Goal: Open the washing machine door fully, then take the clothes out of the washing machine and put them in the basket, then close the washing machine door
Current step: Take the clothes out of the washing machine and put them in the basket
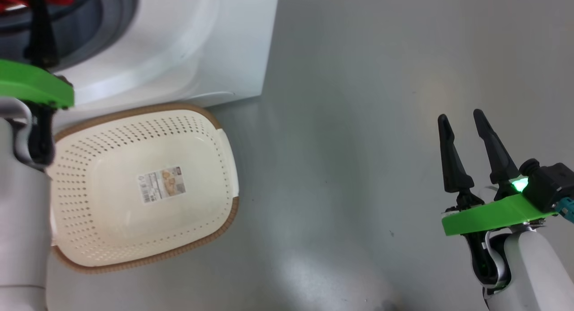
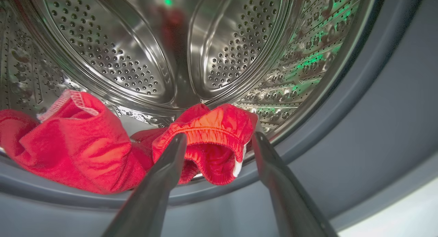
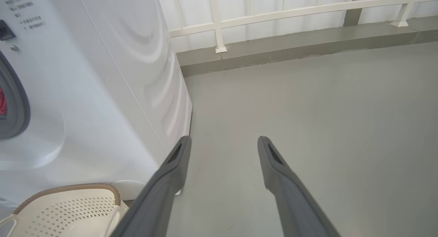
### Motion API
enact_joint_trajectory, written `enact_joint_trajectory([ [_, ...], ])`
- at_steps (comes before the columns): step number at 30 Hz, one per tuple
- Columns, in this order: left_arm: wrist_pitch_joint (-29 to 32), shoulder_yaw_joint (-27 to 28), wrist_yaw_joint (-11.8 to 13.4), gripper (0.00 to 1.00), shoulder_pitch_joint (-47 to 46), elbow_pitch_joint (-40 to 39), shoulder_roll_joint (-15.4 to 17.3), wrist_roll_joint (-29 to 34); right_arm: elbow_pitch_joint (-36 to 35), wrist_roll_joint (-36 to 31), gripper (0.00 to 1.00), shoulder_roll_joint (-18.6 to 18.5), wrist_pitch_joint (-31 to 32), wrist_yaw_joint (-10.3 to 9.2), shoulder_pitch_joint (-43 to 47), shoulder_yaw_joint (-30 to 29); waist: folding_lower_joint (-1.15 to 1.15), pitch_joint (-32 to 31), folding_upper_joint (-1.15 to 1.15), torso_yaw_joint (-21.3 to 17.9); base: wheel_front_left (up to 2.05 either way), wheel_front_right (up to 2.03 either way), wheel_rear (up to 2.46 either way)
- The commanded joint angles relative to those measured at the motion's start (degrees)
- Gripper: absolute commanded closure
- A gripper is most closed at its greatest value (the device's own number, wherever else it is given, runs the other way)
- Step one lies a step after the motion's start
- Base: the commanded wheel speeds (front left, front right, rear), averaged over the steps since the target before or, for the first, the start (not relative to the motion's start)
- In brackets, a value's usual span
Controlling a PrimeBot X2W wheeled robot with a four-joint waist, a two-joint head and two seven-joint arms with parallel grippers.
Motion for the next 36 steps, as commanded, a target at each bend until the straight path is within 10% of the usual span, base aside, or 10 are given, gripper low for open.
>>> enact_joint_trajectory([
  [1, -0.3, 1.1, -0.3, 0.00, -1.3, -0.6, 3.3, -0.1, -1.5, 0.4, 0.00, -0.1, -0.4, 0.42, -0.5, 1.1, 0.00, 2.5, 0.00, -2.2, 0.00, 0.00, 0.00],
  [21, -0.3, 5.9, 1.8, 0.00, -10.4, 9.2, 7.9, 8.0, -2.2, 0.8, 0.00, 0.7, -0.4, 0.42, -2.1, 3.4, 0.00, 6.1, 0.00, -5.9, 0.00, 0.00, 0.00],
  [26, -0.3, 6.2, 2.0, 0.80, -10.9, 10.4, 7.9, 9.3, -2.0, 1.0, 0.00, 0.7, -0.4, 0.42, -2.2, 3.5, 0.00, 6.0, 0.00, -6.2, 0.00, 0.00, 0.00],
  [36, -0.3, 8.1, 1.8, 1.00, -9.2, 8.8, 6.3, 10.1, -1.5, 0.9, 0.00, 0.6, -0.4, 0.42, -2.0, 3.1, 0.00, 4.2, 0.00, -5.1, 0.00, 0.00, 0.00],
])
